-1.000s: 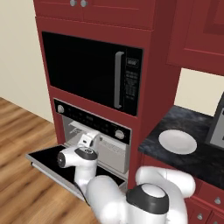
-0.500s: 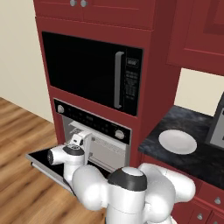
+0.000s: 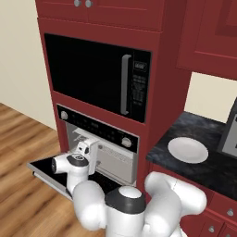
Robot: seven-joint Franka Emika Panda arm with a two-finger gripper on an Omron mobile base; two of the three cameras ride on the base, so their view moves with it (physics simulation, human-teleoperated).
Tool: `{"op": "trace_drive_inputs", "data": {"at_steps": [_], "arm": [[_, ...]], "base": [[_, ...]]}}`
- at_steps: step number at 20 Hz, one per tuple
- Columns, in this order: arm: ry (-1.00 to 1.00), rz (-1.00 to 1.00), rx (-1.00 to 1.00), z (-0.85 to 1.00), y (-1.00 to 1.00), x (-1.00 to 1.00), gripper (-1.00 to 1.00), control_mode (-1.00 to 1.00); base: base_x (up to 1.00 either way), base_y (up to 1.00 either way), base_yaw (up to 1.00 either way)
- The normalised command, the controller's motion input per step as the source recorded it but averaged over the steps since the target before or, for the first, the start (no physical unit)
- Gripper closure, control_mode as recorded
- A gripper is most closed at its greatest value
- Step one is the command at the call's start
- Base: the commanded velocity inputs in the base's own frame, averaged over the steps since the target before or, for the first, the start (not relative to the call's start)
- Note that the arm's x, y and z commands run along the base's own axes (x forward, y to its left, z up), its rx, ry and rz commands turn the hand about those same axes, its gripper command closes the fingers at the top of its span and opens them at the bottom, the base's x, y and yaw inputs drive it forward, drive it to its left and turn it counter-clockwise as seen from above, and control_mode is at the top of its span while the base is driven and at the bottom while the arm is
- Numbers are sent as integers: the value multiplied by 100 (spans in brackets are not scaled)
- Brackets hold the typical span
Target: Take the baked cake out of the oven and place it on the plate for cooling. Then close the oven door.
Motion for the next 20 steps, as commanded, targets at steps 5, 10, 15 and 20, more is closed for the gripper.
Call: {"op": "trace_drive_inputs", "data": {"at_steps": [5, 10, 15, 20], "arm": [[0, 0, -1, -15, -30, 7, -100, -100], [0, 0, -3, -32, -10, 4, -100, -100], [2, 1, -3, -15, 0, 32, -100, -100], [5, 4, -1, -4, 0, 43, -100, -100]], "base": [[0, 0, 0], [0, 0, 0], [0, 0, 0], [0, 0, 0]]}}
